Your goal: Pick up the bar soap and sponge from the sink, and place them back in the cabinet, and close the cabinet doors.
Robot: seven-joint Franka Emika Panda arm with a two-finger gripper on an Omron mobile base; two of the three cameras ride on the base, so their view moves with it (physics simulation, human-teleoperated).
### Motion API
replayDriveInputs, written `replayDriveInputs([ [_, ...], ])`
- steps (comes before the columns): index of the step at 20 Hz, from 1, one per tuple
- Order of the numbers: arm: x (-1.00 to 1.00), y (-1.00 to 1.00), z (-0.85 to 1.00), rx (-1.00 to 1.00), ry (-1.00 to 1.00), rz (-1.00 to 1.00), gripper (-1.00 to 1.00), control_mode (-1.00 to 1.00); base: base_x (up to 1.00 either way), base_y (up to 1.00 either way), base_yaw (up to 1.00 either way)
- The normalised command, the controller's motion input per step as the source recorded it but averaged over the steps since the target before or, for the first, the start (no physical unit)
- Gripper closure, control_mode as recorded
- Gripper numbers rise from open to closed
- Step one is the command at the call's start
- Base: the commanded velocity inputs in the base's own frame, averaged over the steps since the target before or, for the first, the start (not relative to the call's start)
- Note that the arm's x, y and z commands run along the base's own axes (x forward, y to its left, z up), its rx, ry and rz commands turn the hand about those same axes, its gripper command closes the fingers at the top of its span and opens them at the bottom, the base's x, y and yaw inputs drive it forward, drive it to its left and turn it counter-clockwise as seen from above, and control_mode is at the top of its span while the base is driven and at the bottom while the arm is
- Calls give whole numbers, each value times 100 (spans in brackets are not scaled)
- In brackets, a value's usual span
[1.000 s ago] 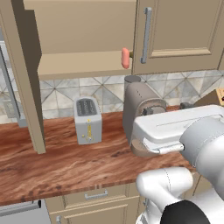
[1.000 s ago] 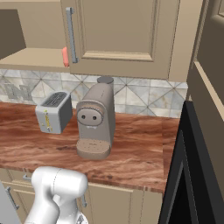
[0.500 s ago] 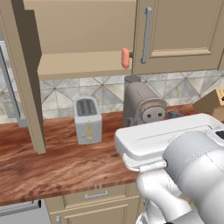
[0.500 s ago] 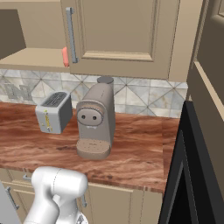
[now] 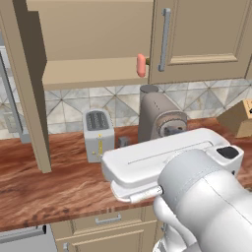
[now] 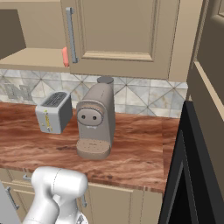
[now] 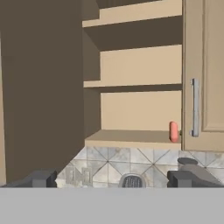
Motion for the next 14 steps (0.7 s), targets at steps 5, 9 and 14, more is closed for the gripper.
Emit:
replayDriveInputs([
  [5,-6,33,0,0,0,8,-100,-100,0,0,0],
  [9,-8,38,0,0,0,5,-100,-100,0,0,0],
  [14,-8,33,0,0,0,4,-100,-100,0,0,0],
])
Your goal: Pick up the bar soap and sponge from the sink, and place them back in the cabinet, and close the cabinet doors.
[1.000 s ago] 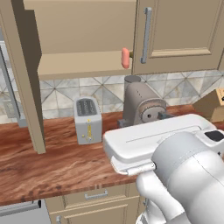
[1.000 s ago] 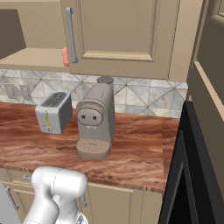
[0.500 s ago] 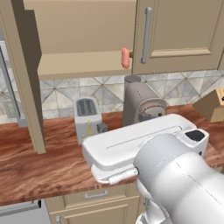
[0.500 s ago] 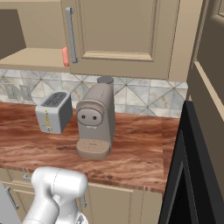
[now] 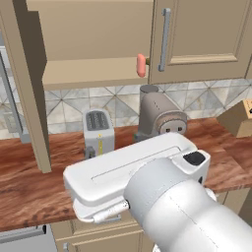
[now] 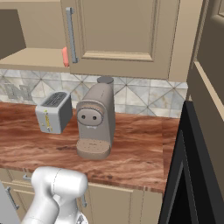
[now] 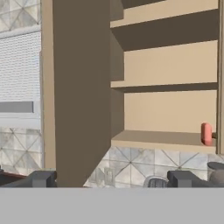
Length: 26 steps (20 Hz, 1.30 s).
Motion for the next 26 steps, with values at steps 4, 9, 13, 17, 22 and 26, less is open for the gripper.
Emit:
replayDriveInputs([
  [4,-11,31,0,0,0,4,-100,-100,0,0,0],
  [9,-10,27,0,0,0,4,-100,-100,0,0,0],
  [13,-6,26,0,0,0,4,-100,-100,0,0,0],
  [17,0,23,0,0,0,4,-100,-100,0,0,0],
  [22,0,20,0,0,0,3,-100,-100,0,0,0],
  [26,0,18,0,0,1,0,-100,-100,0,0,0],
])
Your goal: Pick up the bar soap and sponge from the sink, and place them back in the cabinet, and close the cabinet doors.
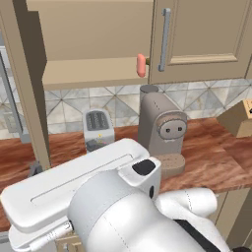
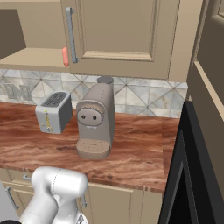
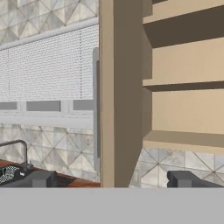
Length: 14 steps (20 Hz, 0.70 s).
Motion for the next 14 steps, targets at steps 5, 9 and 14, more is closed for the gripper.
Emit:
replayDriveInputs([
  [5,0,22,0,0,0,0,-100,-100,0,0,0],
  [9,0,25,0,0,0,0,-100,-100,0,0,0],
  [14,0,19,0,0,1,-2,-100,-100,0,0,0],
])
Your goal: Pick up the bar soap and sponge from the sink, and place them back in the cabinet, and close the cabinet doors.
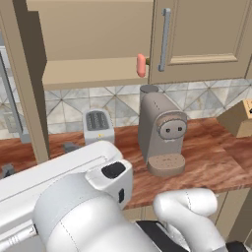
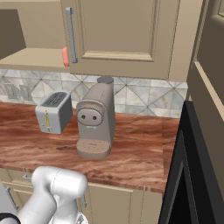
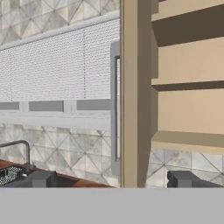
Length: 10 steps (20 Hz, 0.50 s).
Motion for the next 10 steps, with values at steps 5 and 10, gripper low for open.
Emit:
replayDriveInputs([
  [5,0,10,0,0,0,-12,-100,-100,0,0,0],
  [10,0,12,0,0,0,-13,-100,-100,0,0,0],
])
